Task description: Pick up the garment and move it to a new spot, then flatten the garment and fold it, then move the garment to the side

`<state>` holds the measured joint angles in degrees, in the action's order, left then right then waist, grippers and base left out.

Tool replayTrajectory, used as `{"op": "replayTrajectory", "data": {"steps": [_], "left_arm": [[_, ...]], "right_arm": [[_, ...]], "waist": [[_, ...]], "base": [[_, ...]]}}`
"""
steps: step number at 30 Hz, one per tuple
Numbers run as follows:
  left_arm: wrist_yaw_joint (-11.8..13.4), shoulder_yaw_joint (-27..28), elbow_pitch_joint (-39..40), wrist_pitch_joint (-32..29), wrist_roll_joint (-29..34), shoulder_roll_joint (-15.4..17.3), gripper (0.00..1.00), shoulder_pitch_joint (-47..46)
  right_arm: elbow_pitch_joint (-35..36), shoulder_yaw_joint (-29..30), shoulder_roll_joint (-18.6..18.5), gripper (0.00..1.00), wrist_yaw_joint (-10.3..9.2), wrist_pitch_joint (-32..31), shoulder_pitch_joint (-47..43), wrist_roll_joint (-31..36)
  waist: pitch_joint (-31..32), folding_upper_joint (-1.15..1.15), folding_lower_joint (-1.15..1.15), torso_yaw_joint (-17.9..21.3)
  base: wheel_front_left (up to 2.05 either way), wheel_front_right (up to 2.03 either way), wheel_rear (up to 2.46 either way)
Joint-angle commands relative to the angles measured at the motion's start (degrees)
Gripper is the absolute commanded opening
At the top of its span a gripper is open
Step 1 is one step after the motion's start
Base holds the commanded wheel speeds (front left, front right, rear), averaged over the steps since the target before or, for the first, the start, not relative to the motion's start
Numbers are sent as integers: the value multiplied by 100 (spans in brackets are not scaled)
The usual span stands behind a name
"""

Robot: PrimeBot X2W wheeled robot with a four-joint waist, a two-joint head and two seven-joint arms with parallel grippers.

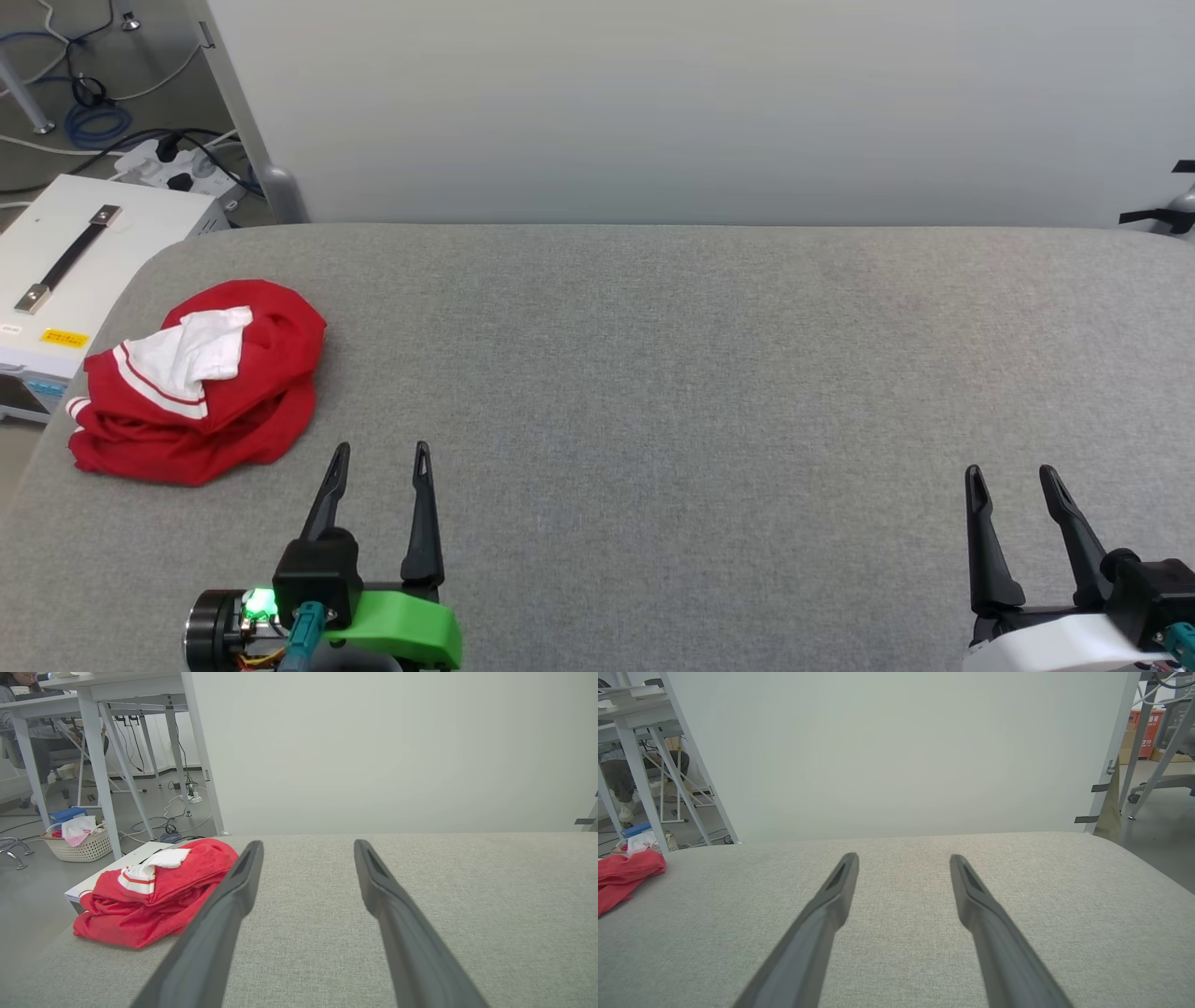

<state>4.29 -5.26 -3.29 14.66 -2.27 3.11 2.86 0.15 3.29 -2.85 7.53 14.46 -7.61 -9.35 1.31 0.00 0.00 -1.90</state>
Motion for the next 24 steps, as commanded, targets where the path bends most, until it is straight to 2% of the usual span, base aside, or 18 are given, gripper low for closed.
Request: {"op": "replayTrajectory", "data": {"steps": [1,15,24], "left_arm": [[38,1,-19,34,-37,-24,100,26],[68,47,-44,34,-71,-24,100,-17],[87,132,-34,34,-133,-24,100,-109]], "right_arm": [[-21,-10,-3,100,-4,54,-43,-27],[-34,-29,-3,100,-4,54,-9,-51],[11,-76,-3,100,-4,54,31,-5]], "waist": [[-8,0,0,-7],[-65,0,0,-167],[-162,0,0,-632]], "base": [[0,0,0],[0,0,0],[0,0,0]]}}
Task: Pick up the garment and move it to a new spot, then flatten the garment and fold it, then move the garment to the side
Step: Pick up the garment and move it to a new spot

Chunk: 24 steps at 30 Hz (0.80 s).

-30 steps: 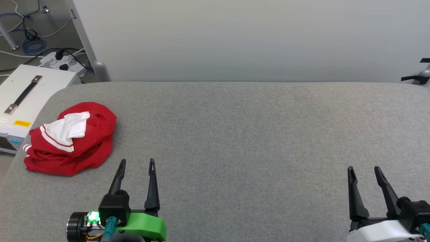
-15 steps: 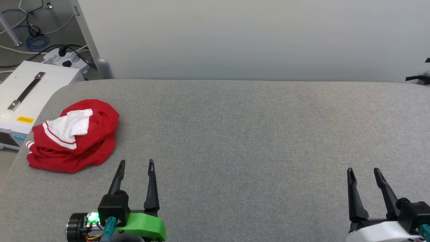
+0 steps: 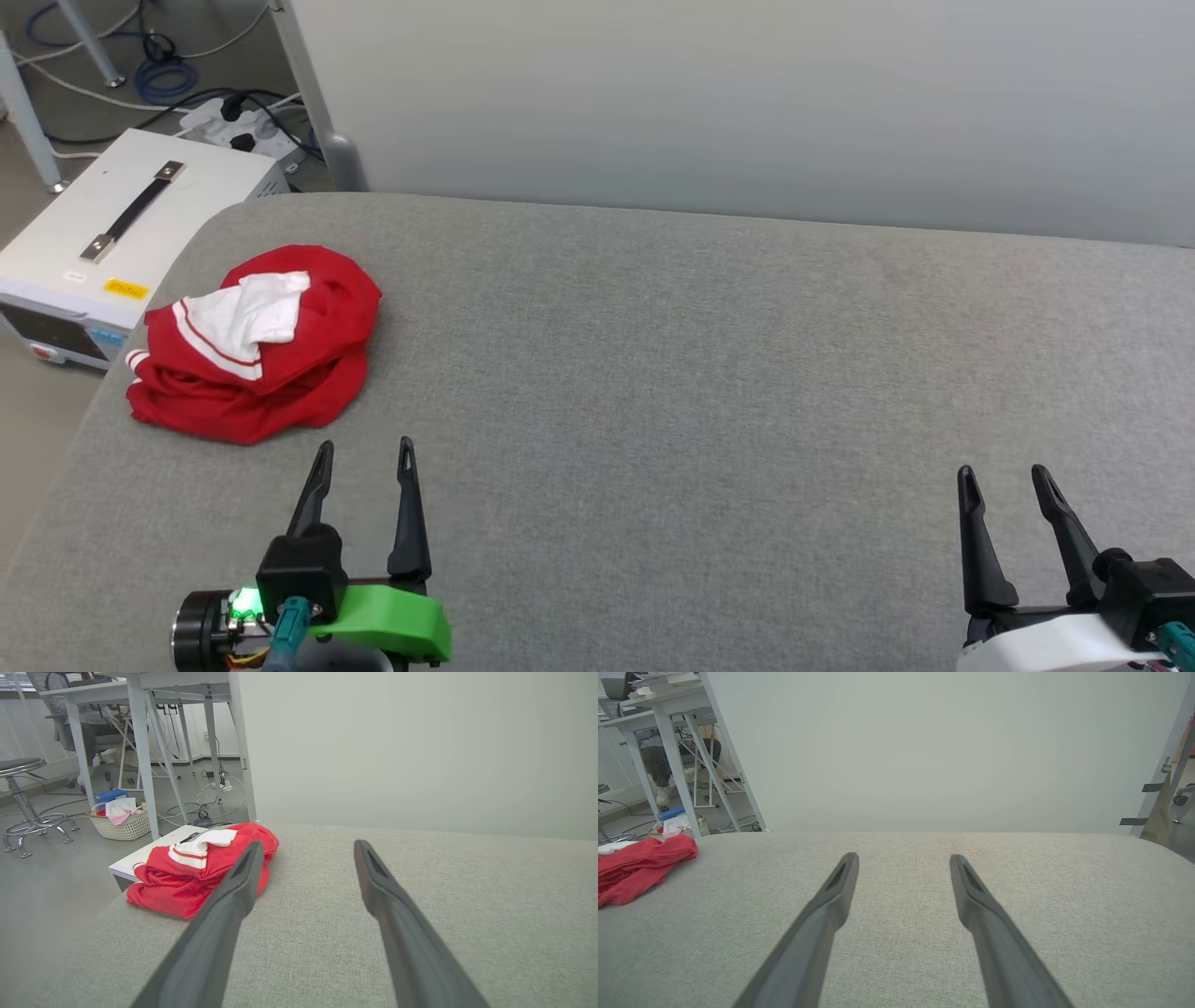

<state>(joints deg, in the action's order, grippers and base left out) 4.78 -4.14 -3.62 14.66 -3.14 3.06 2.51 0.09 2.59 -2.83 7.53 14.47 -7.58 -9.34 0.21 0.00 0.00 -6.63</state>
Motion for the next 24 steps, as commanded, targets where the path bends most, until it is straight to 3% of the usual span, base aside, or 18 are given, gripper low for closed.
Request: {"op": "replayTrajectory", "data": {"steps": [1,24], "left_arm": [[35,32,-4,34,-56,-18,100,-82],[96,244,-71,34,-212,-18,100,-142]], "right_arm": [[19,-8,-5,100,-4,52,37,-3],[87,-145,-5,100,-4,52,102,108]], "waist": [[-62,0,0,-215],[-151,0,0,-2006]], "base": [[0,0,0],[0,0,0]]}}
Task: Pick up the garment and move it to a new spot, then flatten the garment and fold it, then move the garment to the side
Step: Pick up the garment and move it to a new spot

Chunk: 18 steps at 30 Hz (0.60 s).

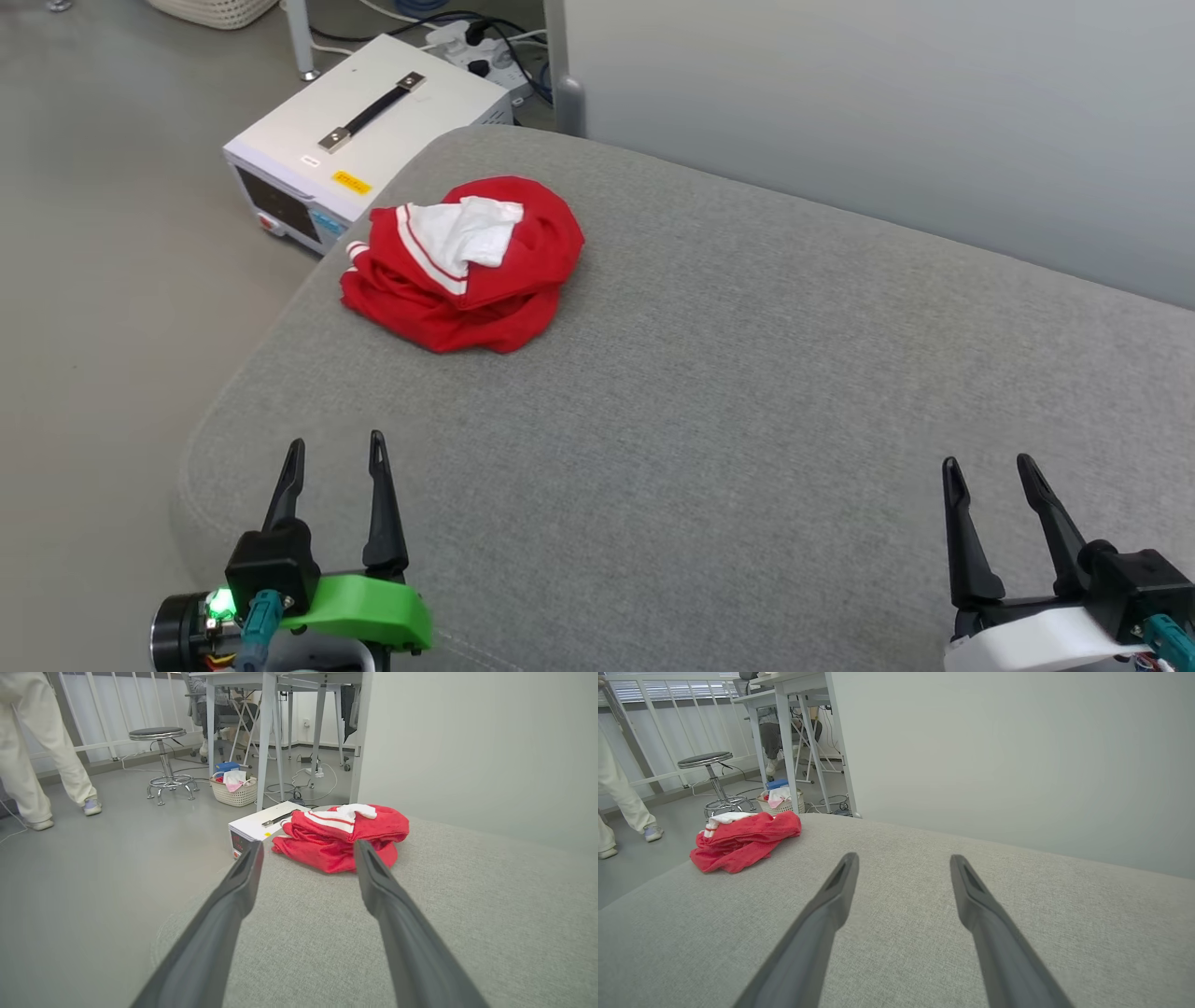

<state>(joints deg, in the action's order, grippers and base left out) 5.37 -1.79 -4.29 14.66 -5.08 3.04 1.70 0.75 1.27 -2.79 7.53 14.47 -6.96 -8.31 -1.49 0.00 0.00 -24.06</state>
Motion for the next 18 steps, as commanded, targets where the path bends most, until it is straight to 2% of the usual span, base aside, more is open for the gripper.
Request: {"op": "replayTrajectory", "data": {"steps": [1,9,18], "left_arm": [[38,14,-4,34,-20,-16,100,-56],[21,90,-26,34,-42,-16,100,0],[12,136,-49,34,-83,-16,100,27]], "right_arm": [[17,-26,-9,100,-4,52,41,-2],[3,-94,-9,100,-4,52,35,-26],[-3,-140,-9,100,-4,52,40,-17]], "waist": [[25,0,0,-330],[72,0,0,-655],[61,0,0,-707]], "base": [[0,0,0],[0,0,0],[0,0,0]]}}
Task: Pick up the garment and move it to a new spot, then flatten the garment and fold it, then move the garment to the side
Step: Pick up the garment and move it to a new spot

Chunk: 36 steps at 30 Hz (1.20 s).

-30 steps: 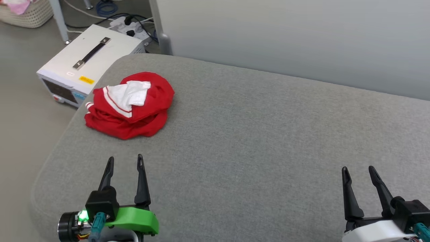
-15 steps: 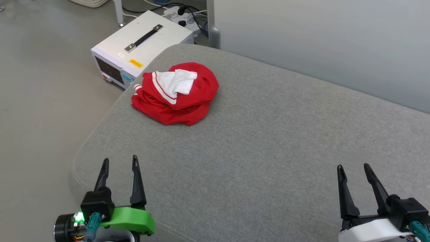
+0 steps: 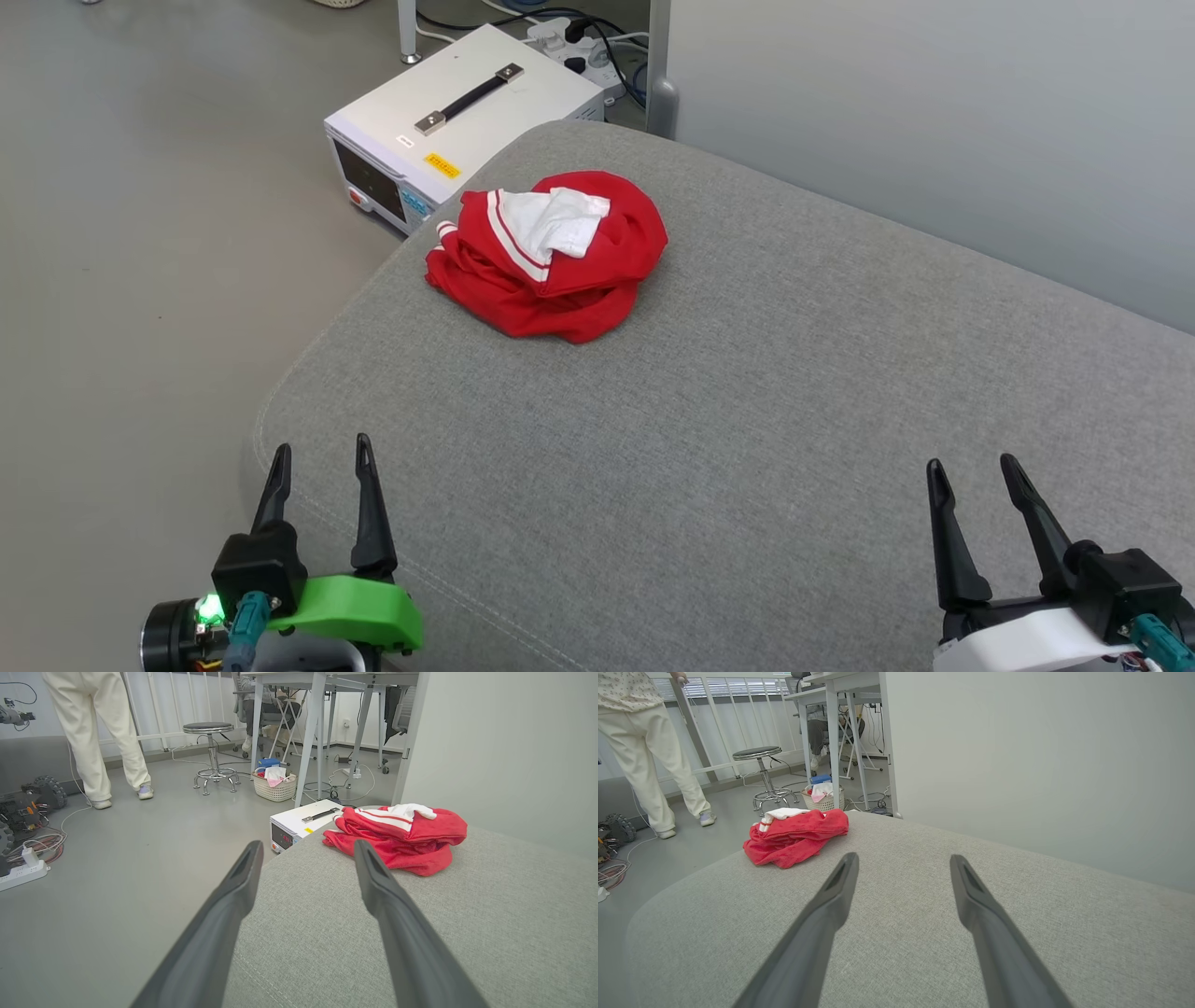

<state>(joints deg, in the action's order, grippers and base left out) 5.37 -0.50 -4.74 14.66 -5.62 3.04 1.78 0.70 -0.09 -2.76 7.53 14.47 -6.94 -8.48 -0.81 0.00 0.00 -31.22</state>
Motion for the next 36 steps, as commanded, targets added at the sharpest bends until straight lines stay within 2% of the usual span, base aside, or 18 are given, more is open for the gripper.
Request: {"op": "replayTrajectory", "data": {"steps": [1,8,12,15,20,25,27,28,29,32,36], "left_arm": [[0,0,-5,34,-43,-16,100,4],[-213,122,32,34,-41,-14,100,-438],[-535,482,-25,34,-211,-1,100,-1016],[-884,811,-123,34,-383,43,100,-1537],[-1179,1227,-490,34,-519,333,100,-2469],[-1271,1411,-1026,34,-847,774,100,-3387],[-1280,1265,-1329,34,-1007,1038,100,-3720],[-1283,679,-1998,-12,-1609,1631,100,-4340],[-1283,462,-2174,-161,-1808,1802,100,-4496],[-1284,-75,-2512,-703,-2395,2193,100,-4884],[-1284,-737,-2890,-1908,-3302,2644,100,-5262]], "right_arm": [[4,-9,-11,100,-4,52,45,6],[56,-31,-11,100,-4,52,164,98],[156,-69,-11,100,-4,52,297,214],[244,-139,-11,100,-4,52,416,333],[417,-253,-11,100,-4,52,657,498],[626,-333,-11,100,-4,52,959,656],[724,-329,-11,100,-4,52,1068,684],[894,-301,-11,100,-4,52,1250,730],[929,-299,-11,100,-4,52,1290,735],[1010,-293,-11,100,-4,52,1385,764],[1072,-295,-11,100,-4,52,1505,776]], "waist": [[-24,0,0,24],[-263,0,0,221],[-497,0,0,445],[-725,0,0,664],[-1158,0,0,1077],[-1620,0,0,1438],[-1787,0,0,1562],[-2070,0,0,1761],[-2138,0,0,1811],[-2292,0,0,1902],[-2480,0,0,2030]], "base": [[0,0,0],[0,0,0],[0,0,0],[0,0,0],[0,0,0],[0,0,0],[0,0,0],[0,0,0],[0,0,0],[0,0,0],[0,0,0]]}}
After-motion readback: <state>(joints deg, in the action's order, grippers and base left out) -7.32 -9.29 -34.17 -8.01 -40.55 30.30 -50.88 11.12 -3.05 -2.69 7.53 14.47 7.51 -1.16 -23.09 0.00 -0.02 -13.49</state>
